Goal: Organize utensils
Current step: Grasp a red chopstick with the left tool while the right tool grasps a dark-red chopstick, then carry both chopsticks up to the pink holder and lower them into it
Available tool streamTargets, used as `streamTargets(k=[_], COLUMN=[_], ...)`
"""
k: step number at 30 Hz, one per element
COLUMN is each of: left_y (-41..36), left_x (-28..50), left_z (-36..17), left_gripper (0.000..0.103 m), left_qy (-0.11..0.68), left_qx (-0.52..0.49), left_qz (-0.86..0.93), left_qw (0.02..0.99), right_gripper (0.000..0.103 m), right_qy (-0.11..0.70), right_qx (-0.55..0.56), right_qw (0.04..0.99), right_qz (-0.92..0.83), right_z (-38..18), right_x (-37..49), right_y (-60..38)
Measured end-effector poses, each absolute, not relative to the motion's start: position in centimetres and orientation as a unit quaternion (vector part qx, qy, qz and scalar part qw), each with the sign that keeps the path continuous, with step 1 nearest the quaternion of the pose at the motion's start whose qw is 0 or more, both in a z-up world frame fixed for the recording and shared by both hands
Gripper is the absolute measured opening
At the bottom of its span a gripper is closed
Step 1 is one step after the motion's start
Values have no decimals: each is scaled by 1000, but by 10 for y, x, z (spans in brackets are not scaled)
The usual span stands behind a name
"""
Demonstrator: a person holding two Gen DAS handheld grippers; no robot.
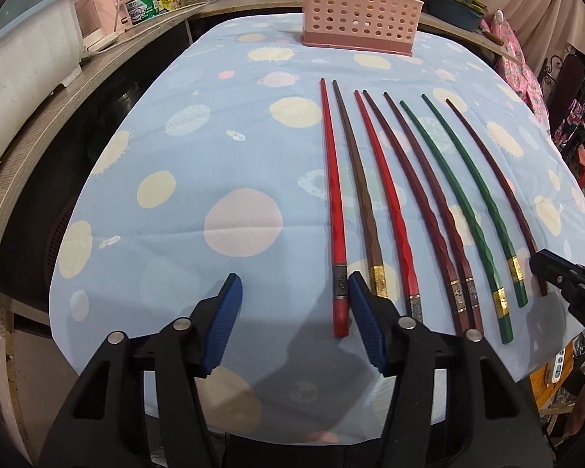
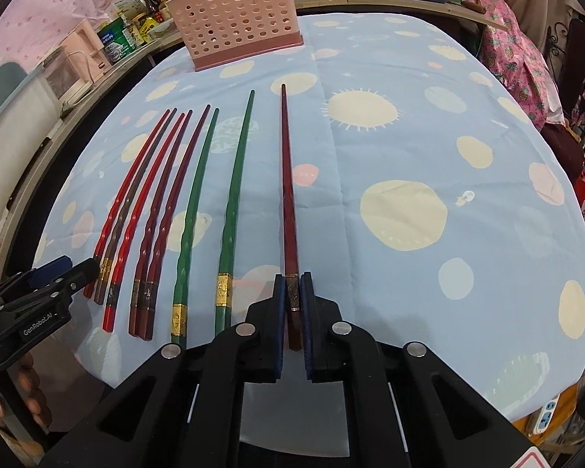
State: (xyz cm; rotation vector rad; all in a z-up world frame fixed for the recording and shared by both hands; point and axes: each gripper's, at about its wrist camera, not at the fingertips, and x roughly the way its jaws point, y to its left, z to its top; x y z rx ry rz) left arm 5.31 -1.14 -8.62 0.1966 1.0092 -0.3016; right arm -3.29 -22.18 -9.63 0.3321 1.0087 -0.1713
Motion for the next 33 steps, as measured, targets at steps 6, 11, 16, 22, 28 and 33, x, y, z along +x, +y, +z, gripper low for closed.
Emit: streamTargets(k=[6,11,16,22,28,33], left_y=[-7,-6,-5,0,-5,-13], left_x=[54,52,48,49,64,89], left_z=[-85,-83,-72,-28,23,64], left_gripper=[22,9,7,7,7,7], left_qy=[482,487,483,455,423,390], left_qx=[90,83,75,53,38,31], left_qz=[-142,-150,-154,-160,-173,-173], left_qw=[860,857,859,875,889,904], right_gripper=[7,7,7,7,7,7], right_qy=[480,479,475,452,397,349], right_qx=[158,152,150,149,158,154], right_qw=[859,860,863,876,902,922], right_qz=[-81,-82,-82,-74,-63,-59], right_z=[-96,-96,-92,-64,-11,36], right_x=[-33,-34,-40,-46,-38,-15], right_y=[-222,-221,-222,-224,-237,-252])
